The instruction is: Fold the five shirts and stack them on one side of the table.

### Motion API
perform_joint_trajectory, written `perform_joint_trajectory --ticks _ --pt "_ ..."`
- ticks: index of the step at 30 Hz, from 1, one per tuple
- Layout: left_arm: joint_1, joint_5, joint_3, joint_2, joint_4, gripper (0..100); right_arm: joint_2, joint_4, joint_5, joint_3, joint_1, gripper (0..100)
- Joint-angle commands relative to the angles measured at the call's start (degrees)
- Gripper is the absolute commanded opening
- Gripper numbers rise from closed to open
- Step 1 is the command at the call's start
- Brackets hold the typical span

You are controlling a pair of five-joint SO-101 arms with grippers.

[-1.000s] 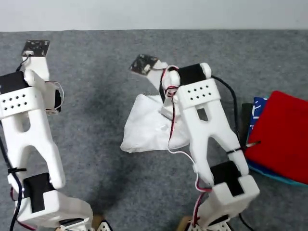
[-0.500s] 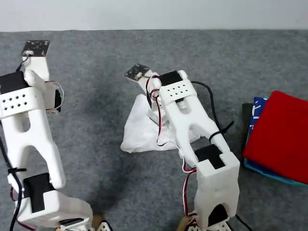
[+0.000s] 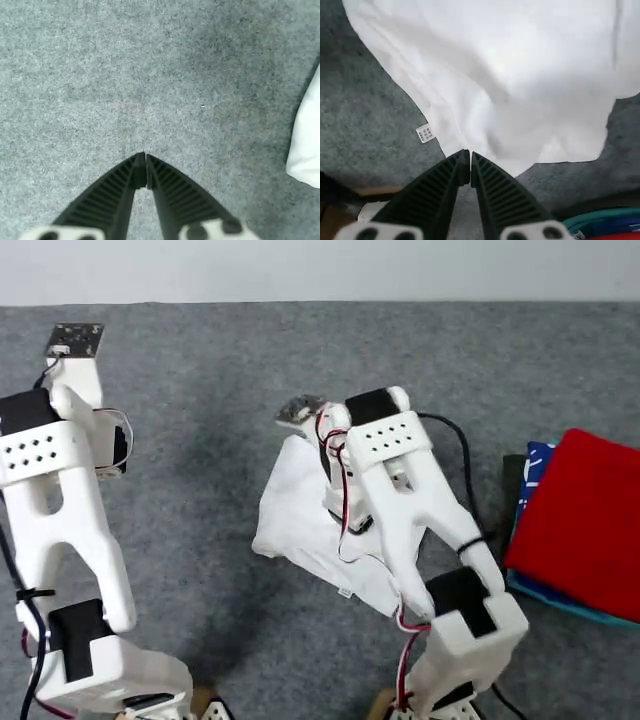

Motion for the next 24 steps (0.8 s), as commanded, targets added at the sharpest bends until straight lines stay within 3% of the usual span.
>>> perform_joint_trajectory --ticks 1,6,13,20,24 --pt "-0.2 -0.3 0.1 -2.7 -1.5 0 -3.4 -7.1 -0.9 -1.8 0.1 1.0" --pt "-0.2 -0.3 0.1 -3.0 -1.6 0 3.1 -12.9 -1.1 -1.0 0.1 1.0" --pt "-0.5 -0.5 0.1 -3.1 -1.4 0 10.6 3.8 -6.2 0.0 -1.7 0.9" --pt "-0.4 -0.5 0.1 -3.1 -1.6 0 0.3 3.1 -6.0 18.5 -9.2 0.9" --pt "-0.3 -0.6 0.0 -2.6 -1.9 0 -2.9 3.1 -6.1 15.7 -8.5 0.9"
